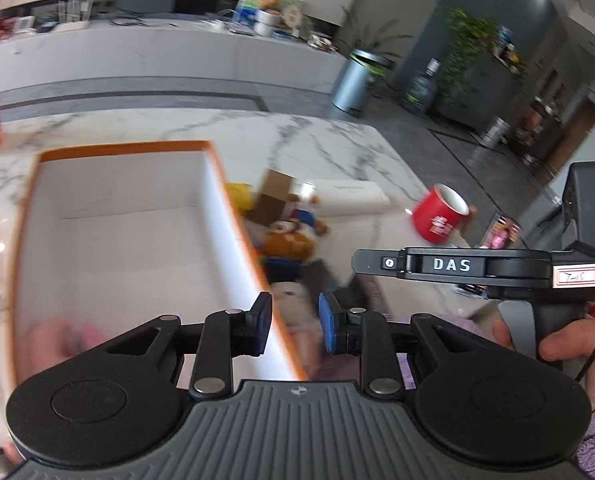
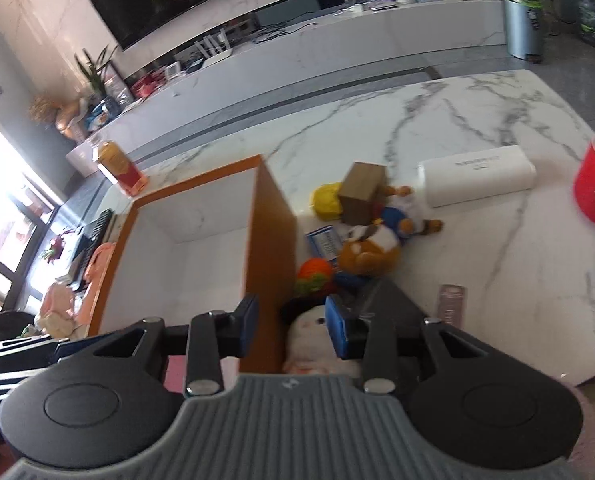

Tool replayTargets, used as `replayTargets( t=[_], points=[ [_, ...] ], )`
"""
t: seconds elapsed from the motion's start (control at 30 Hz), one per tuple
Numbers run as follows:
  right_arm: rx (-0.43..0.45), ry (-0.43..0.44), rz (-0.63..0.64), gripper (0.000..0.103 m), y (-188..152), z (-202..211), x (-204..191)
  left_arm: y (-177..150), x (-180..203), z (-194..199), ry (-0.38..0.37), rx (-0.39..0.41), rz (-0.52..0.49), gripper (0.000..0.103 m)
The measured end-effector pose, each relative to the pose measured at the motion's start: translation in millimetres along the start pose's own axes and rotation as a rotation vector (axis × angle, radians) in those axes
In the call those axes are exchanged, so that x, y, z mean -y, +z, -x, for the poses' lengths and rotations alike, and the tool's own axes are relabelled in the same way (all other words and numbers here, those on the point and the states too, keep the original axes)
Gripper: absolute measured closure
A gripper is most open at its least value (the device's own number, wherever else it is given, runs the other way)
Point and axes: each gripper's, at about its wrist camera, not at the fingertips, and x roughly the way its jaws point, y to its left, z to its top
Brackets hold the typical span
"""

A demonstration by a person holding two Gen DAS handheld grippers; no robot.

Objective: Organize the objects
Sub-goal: 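Grasp the dark brown PHOTO CARD box with the left tool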

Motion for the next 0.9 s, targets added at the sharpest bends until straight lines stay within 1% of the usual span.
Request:
replayTargets(
  t=[0.07, 0.13, 0.17, 0.23, 0.3, 0.47, 0.5, 0.57, 0.7, 0.8, 0.9],
  points=[
    [0.005, -0.053, -0.037, 0.063, -0.7, 3.0, 24.8, 3.4, 16.4, -21.7, -0.036, -0.033, -0.027, 0.074],
    [0.0, -0.093, -0.068, 0.071, -2.7, 4.2, 47.9, 6.2, 33.1, -42.7, -0.049, -0.061, -0.061, 0.074],
    [-0.004, -0.112, -0.084, 0.071, -4.4, 3.7, 58.6, 7.2, 41.3, -52.3, -0.056, -0.074, -0.077, 0.073],
    [-0.012, -0.145, -0.102, 0.075, -8.5, 2.2, 74.9, 9.3, 55.8, -70.3, -0.071, -0.101, -0.105, 0.066],
    [-0.02, -0.169, -0.117, 0.077, -12.3, -0.9, 87.3, 9.9, 67.0, -90.0, -0.077, -0.128, -0.126, 0.061],
    [-0.035, -0.176, -0.179, 0.077, -14.1, -6.6, 117.4, 12.1, 82.4, -137.3, -0.038, -0.222, -0.13, 0.059],
    [-0.038, -0.178, -0.185, 0.077, -14.6, -7.6, 121.6, 11.7, 84.5, -145.3, -0.023, -0.242, -0.132, 0.057],
    [-0.046, -0.176, -0.199, 0.076, -15.3, -11.0, 129.4, 10.3, 87.7, -155.9, 0.014, -0.274, -0.138, 0.055],
    [-0.056, -0.186, -0.219, 0.077, -17.0, -17.9, 141.7, 8.9, 90.9, -176.8, 0.056, -0.331, -0.137, 0.054],
    [-0.068, -0.179, -0.232, 0.077, -18.7, -23.3, 149.2, 7.0, 92.8, -185.5, 0.081, -0.355, -0.148, 0.054],
    [-0.078, -0.178, -0.242, 0.077, -21.1, -27.3, 154.3, 6.0, 96.7, -190.2, 0.092, -0.366, -0.167, 0.061]
  ],
)
